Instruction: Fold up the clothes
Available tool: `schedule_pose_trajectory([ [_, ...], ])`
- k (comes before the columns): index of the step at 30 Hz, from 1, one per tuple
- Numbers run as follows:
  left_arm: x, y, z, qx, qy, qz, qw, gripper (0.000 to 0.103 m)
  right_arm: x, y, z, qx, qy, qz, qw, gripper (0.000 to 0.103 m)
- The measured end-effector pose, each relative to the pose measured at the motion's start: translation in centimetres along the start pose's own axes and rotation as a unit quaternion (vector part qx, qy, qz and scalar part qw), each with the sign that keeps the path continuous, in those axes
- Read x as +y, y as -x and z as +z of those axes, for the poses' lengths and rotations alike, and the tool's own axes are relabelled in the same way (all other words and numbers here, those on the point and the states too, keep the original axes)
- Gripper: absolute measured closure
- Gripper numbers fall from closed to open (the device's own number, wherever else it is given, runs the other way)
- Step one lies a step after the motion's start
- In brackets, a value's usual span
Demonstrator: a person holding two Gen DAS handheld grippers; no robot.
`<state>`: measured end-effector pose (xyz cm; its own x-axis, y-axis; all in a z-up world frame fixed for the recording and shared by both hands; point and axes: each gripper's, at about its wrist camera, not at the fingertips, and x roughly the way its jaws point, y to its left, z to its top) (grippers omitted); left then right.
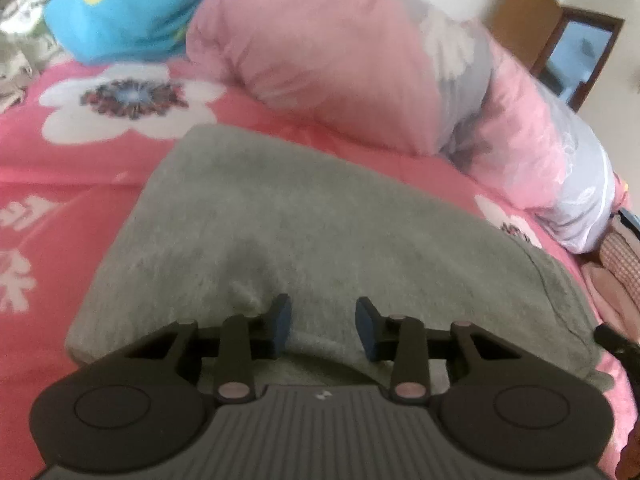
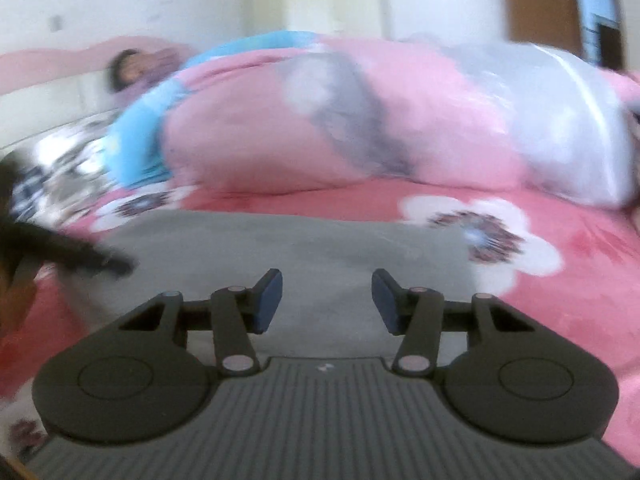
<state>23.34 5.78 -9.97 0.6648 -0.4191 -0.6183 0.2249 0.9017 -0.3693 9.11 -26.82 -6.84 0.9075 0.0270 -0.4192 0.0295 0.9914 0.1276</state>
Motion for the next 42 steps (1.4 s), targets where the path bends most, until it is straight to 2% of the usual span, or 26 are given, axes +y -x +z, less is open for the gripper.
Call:
schedule_pose_trajectory([
  [2, 0.2, 0.0, -0.2, -0.007, 0.005, -0.006, 0.9999, 0.066, -2.0, -2.8, -1.7, 0.032, -0.013, -0.016, 0.999, 0.062],
  [4, 0.4, 0.1, -0.4, -0.011, 0.007, -0.011, 0.9999, 0.066, -2.1, -3.8, -2.5, 0.026, 0.002, -0.024, 0.999, 0.062],
  [7, 0.4, 0.2, -0.7, -0.019, 0.006, -0.013, 0.9997, 0.066, -1.0, -3.2, -1.2, 0.030, 0.031, -0.038, 0.998, 0.063],
  [10, 0.3, 0.3, -1.2, -0.030, 0.005, -0.011, 0.9995, 0.066, -0.5, -2.1, 1.3, 0.001, 0.058, -0.030, 0.998, 0.064],
  [13, 0.1, 0.5, -1.7, -0.042, 0.000, -0.010, 0.9991, 0.063, -1.6, -3.7, 3.4, -0.014, 0.064, -0.039, 0.997, 0.064],
  [14, 0.0, 0.5, -1.8, -0.045, -0.004, -0.010, 0.9990, 0.062, -2.4, -4.6, 3.7, -0.008, 0.057, -0.038, 0.998, 0.064],
  [16, -0.1, 0.5, -1.9, -0.046, -0.009, -0.011, 0.9988, 0.061, -4.2, -8.2, 3.1, 0.052, 0.049, -0.033, 0.997, 0.066],
  [17, -0.2, 0.5, -1.9, -0.046, -0.012, -0.012, 0.9988, 0.060, -4.6, -9.4, 2.3, 0.064, 0.060, -0.032, 0.996, 0.066],
  [19, -0.2, 0.6, -1.9, -0.047, -0.017, -0.014, 0.9987, 0.059, -4.8, -10.1, 1.7, 0.069, 0.080, -0.033, 0.994, 0.066],
  [23, 0.0, 0.8, -2.0, -0.051, -0.014, -0.022, 0.9984, 0.058, -4.4, -8.1, 4.2, 0.054, 0.083, -0.044, 0.994, 0.069],
  [27, 0.4, 1.0, -2.2, -0.058, -0.010, -0.037, 0.9976, 0.056, -6.7, -3.7, 5.9, 0.004, -0.016, -0.037, 0.999, 0.067],
  [30, 0.6, 1.1, -2.3, -0.064, -0.004, -0.049, 0.9967, 0.054, -8.3, -0.6, 5.4, -0.004, -0.115, -0.016, 0.993, 0.065],
  [33, 1.0, 1.3, -2.4, -0.072, 0.002, -0.064, 0.9954, 0.054, -9.6, 1.9, 3.3, 0.013, -0.216, 0.014, 0.976, 0.064],
  [37, 1.9, 1.8, -2.6, -0.080, 0.019, -0.090, 0.9926, 0.054, -10.5, 3.1, 0.5, 0.041, -0.323, 0.039, 0.945, 0.064],
  [39, 2.3, 2.2, -2.7, -0.084, 0.023, -0.099, 0.9913, 0.054, -10.0, 3.2, 0.4, 0.043, -0.337, 0.037, 0.940, 0.064],
  [42, 2.8, 2.9, -2.8, -0.092, 0.029, -0.107, 0.9896, 0.054, -8.2, 3.1, 1.0, 0.031, -0.325, 0.051, 0.944, 0.065],
])
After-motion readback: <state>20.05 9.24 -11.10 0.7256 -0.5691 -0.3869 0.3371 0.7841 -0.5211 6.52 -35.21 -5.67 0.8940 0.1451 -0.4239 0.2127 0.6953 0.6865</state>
